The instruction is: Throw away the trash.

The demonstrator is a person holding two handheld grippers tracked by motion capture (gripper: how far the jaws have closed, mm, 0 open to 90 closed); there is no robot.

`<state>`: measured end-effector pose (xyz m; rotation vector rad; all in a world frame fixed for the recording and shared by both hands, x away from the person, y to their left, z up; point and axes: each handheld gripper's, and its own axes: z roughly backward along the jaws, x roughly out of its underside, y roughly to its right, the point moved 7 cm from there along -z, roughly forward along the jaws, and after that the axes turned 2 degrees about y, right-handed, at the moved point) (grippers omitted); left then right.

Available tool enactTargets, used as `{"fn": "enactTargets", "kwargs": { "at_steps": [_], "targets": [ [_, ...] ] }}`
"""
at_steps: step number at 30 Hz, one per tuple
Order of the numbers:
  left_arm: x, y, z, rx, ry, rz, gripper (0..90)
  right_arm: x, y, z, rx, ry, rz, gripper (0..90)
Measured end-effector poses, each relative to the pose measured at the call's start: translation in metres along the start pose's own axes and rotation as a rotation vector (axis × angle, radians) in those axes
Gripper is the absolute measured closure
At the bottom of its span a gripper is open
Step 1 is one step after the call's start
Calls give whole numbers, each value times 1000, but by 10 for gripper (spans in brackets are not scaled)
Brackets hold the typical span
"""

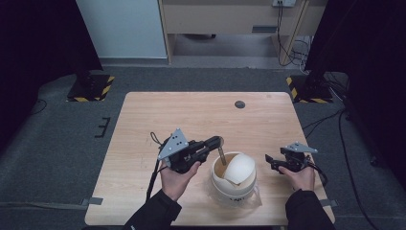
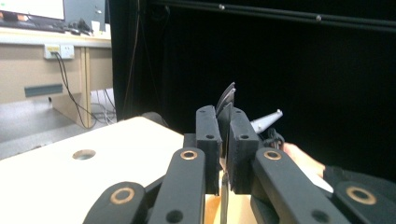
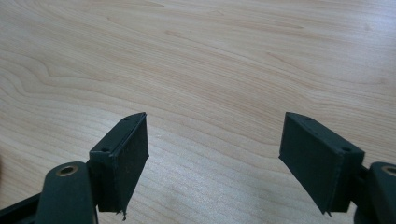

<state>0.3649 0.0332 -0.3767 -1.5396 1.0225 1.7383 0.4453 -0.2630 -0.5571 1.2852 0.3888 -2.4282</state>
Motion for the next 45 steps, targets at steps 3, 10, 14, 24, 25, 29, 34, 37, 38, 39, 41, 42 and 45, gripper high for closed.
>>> {"fn": "enactTargets", "kwargs": {
  "at_steps": [3,10,14,24,25,29,34,37,38,39,41,42,45],
  "targets": [
    [11,1,-1,0,-26,1,850,0,0,0,-3,-1,1,238],
    [35,2,-9,9,-90,6,847,1,-2,-2,-12,-10,12,236],
    [50,1,-14,27,-137,43,801,1,-2,-2,-14,-13,11,234],
    [36,-10,3,23,-126,39,579,2,-1,-1,-12,-13,8,231],
    [34,-13,7,15,-124,35,559,2,-1,-1,-12,-14,9,231],
    [31,-31,28,-47,-130,22,397,2,0,-1,-10,-15,4,229],
    [47,-64,62,-155,-187,21,279,3,1,-1,-5,-18,4,219],
    [78,-96,91,-262,-281,44,218,3,1,-2,2,-20,3,205],
    [85,-103,97,-286,-303,54,195,4,1,-2,6,-20,2,198],
    [92,-109,103,-306,-320,62,191,4,2,-2,9,-21,1,192],
    [111,-126,118,-362,-362,89,177,4,2,-2,12,-23,2,182],
    [117,-131,123,-377,-379,93,175,5,3,-3,15,-26,2,175],
    [138,-144,137,-429,-460,140,173,6,4,-3,21,-36,2,161]
  ]
}}
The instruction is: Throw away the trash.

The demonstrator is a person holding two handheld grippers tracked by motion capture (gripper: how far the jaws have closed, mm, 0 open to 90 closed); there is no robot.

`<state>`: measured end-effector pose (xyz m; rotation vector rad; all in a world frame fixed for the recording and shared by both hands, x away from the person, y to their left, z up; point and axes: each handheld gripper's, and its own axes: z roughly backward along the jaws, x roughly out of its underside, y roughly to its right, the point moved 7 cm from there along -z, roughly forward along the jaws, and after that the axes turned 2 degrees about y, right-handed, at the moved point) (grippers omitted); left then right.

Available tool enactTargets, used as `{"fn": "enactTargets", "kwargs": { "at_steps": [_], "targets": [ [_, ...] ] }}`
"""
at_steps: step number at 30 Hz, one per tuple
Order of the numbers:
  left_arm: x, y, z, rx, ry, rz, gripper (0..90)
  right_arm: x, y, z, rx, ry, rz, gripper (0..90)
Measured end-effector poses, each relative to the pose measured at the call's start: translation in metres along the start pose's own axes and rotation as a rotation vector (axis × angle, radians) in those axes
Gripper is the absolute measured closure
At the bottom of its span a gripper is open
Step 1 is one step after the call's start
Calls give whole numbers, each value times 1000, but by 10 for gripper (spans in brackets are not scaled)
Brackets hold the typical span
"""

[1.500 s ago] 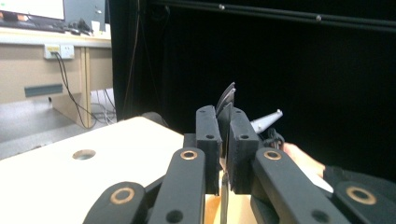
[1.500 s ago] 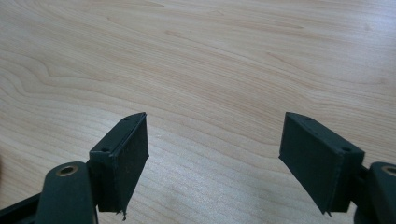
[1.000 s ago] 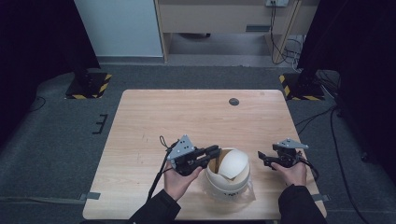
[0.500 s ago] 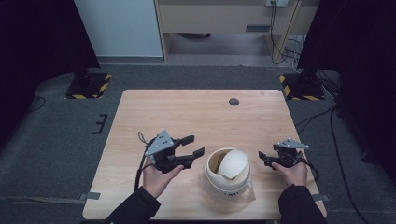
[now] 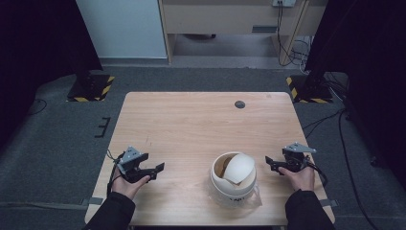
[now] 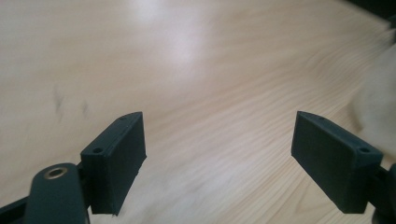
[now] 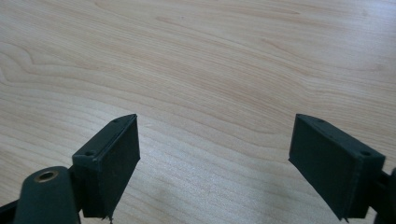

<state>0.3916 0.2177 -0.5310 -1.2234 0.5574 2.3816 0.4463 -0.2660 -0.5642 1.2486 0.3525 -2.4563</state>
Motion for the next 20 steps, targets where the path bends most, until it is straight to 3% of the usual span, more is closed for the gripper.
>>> {"fn": "enactTargets", "kwargs": {
  "at_steps": [2,4,5,7,13,20],
  "targets": [
    [7,-7,-2,-24,-40,1,156,0,1,-1,5,-5,0,149],
    [9,-8,-3,-32,-46,-6,153,0,1,-1,7,-4,2,143],
    [16,-14,-8,-55,-90,-23,150,1,3,-1,12,-10,1,133],
    [20,-18,-11,-63,-119,-23,147,2,5,-1,17,-15,0,128],
    [24,-29,-18,-91,-158,-56,128,8,11,-2,39,-55,-7,121],
    [34,-35,-22,-104,-221,-65,117,12,15,-4,48,-77,-9,120]
  ]
}}
